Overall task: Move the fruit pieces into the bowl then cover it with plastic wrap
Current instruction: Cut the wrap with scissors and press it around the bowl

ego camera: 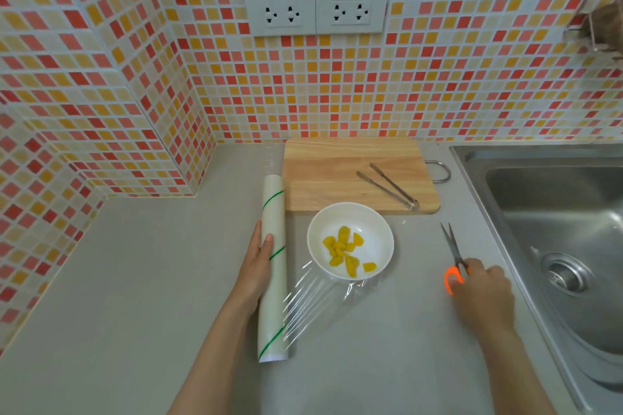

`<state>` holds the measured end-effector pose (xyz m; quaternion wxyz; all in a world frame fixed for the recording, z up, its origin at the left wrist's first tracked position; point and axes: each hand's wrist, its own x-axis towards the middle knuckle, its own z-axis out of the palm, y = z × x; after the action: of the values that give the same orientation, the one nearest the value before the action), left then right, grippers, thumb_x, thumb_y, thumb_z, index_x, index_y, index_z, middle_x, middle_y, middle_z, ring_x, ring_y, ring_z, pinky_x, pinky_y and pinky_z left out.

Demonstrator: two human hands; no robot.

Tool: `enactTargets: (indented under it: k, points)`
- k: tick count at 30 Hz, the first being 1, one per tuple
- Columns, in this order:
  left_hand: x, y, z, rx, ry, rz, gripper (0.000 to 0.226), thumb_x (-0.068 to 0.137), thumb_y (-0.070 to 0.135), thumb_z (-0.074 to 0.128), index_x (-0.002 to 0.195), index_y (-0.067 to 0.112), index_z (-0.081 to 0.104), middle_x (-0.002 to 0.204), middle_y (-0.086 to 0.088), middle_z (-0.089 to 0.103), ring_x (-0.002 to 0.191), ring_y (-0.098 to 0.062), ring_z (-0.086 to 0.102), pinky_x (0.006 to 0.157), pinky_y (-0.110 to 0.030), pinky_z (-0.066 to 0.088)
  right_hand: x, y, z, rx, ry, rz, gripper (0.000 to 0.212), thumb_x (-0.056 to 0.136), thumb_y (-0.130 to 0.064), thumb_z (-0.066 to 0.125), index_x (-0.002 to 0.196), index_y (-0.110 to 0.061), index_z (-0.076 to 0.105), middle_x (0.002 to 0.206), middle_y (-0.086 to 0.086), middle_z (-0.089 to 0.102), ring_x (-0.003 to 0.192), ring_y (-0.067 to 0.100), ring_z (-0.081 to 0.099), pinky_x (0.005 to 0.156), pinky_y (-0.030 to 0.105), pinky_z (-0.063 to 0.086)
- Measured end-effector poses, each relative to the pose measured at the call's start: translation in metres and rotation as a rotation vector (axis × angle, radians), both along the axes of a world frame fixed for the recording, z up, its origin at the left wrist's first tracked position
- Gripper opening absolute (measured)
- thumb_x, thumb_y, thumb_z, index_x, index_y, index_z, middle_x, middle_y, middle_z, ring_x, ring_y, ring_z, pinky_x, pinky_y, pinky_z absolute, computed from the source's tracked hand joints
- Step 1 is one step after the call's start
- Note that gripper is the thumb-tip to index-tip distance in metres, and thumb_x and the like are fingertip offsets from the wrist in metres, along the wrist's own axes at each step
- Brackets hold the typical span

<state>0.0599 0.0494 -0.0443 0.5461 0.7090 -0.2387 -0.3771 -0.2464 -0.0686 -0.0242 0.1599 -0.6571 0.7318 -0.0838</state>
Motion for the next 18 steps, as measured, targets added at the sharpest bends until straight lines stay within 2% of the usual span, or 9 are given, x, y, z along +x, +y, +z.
enactTargets:
  k: [5,7,9,11,13,16,18]
  points:
    - [0.001,0.001,0.002,-0.004,0.011,0.003,0.052,0.099,0.031,0.035,0.149,0.024,0.020,0.156,0.009,0.024,0.135,-0.002,0.027,0.106,-0.018,0.020,-0.001,-0.006,0.011,0.152,0.096,0.134,0.015,0.083,-0.015,0.055,0.089,-0.001,0.055,0.099,0.028,0.060,0.093,0.042,0.058,0.071,0.038,0.043]
    - [0.001,0.001,0.002,-0.006,0.013,0.005,0.052,0.100,0.031,0.035,0.149,0.023,0.021,0.156,0.008,0.025,0.138,-0.005,0.027,0.108,-0.020,0.021,-0.007,-0.002,0.012,0.189,0.062,0.178,0.013,0.080,-0.018,0.060,0.082,-0.005,0.060,0.088,0.021,0.066,0.085,0.037,0.062,0.067,0.033,0.043]
    - [0.002,0.002,0.003,-0.015,0.025,0.014,0.051,0.100,0.030,0.034,0.149,0.022,0.021,0.155,0.007,0.026,0.140,-0.007,0.027,0.112,-0.023,0.020,-0.016,0.009,0.012,0.302,-0.179,0.247,0.003,0.076,-0.012,0.066,0.074,-0.014,0.064,0.062,0.010,0.067,0.059,0.026,0.061,0.054,0.024,0.045]
    - [0.001,0.000,0.003,-0.018,0.020,0.014,0.051,0.100,0.029,0.034,0.149,0.021,0.022,0.155,0.006,0.027,0.140,-0.008,0.027,0.114,-0.024,0.020,-0.029,0.026,0.014,0.475,-0.412,0.348,0.015,0.074,0.001,0.063,0.078,-0.014,0.062,0.052,0.008,0.064,0.043,0.019,0.051,0.043,0.021,0.040]
    - [0.002,0.000,0.004,-0.015,0.016,0.018,0.051,0.100,0.029,0.034,0.149,0.020,0.022,0.155,0.005,0.027,0.140,-0.009,0.027,0.112,-0.023,0.020,-0.035,0.048,0.016,0.649,-0.542,0.485,0.021,0.075,0.004,0.059,0.089,-0.010,0.054,0.055,0.010,0.063,0.045,0.018,0.049,0.042,0.021,0.036]
    - [0.002,0.001,0.005,-0.007,0.011,0.007,0.051,0.100,0.030,0.033,0.149,0.020,0.022,0.155,0.005,0.026,0.140,-0.009,0.026,0.111,-0.021,0.019,-0.025,0.084,0.020,0.928,-0.658,0.671,0.035,0.072,-0.012,0.065,0.099,-0.006,0.044,0.060,0.001,0.060,0.052,0.013,0.050,0.047,0.022,0.039]
    - [0.002,0.002,0.005,-0.004,0.015,0.002,0.051,0.100,0.030,0.033,0.149,0.020,0.021,0.156,0.005,0.025,0.141,-0.009,0.025,0.115,-0.026,0.018,-0.007,0.110,0.020,1.053,-0.703,0.729,0.047,0.071,-0.021,0.074,0.102,-0.003,0.043,0.064,-0.005,0.055,0.055,0.010,0.049,0.050,0.019,0.038]
